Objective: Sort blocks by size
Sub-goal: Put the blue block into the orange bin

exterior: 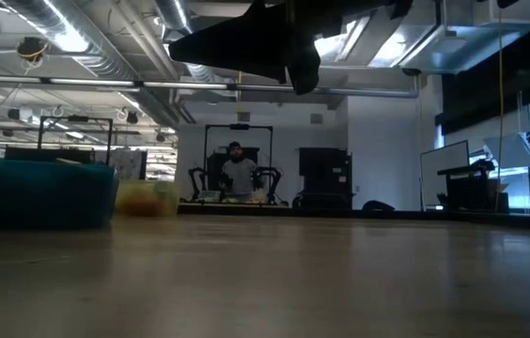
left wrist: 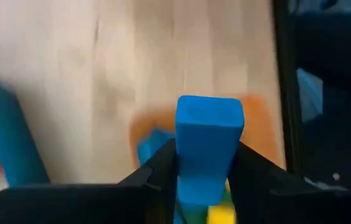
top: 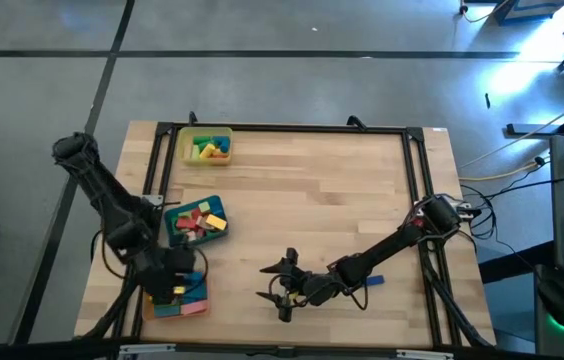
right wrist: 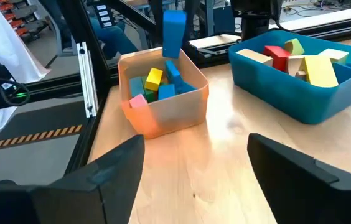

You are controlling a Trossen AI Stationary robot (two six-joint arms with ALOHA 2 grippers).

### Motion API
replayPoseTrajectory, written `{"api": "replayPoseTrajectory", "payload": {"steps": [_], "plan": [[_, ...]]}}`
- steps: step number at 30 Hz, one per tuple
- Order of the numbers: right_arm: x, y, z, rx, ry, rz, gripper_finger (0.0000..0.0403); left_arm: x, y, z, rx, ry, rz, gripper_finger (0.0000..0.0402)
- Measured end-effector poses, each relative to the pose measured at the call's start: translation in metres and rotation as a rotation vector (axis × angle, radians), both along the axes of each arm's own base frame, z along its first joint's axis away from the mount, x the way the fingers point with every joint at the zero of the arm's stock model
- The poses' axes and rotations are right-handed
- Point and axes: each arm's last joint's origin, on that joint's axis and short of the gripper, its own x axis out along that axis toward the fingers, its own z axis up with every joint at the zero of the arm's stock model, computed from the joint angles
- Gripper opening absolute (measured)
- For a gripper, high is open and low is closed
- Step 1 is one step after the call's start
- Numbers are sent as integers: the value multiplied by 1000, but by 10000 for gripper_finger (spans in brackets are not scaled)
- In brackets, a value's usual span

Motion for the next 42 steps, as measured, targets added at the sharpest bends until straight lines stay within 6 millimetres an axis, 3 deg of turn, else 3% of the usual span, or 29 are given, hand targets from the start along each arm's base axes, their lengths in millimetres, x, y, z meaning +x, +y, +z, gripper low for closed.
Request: {"api": "replayPoseTrajectory", "payload": {"steps": [5,11,22,25,33,38,42], "plan": [[0,-1,0,0,0,-2,287,-22,-7,-24,-42,139,100,93],[0,-1,0,1,0,-3,287,-25,-12,-44,-18,181,132,103],[0,0,0,9,0,-2,287,-22,-9,-46,10,199,129,201],[-2,0,1,-4,18,2,287,-22,-8,-38,9,183,102,218],[-44,2,24,38,311,-27,287,-15,-13,-6,75,-236,-5,222],[-78,-2,27,156,588,-98,287,-5,-17,-5,114,-413,-46,219],[-103,-6,16,190,852,-176,287,0,-16,-9,100,-439,-60,219]]}}
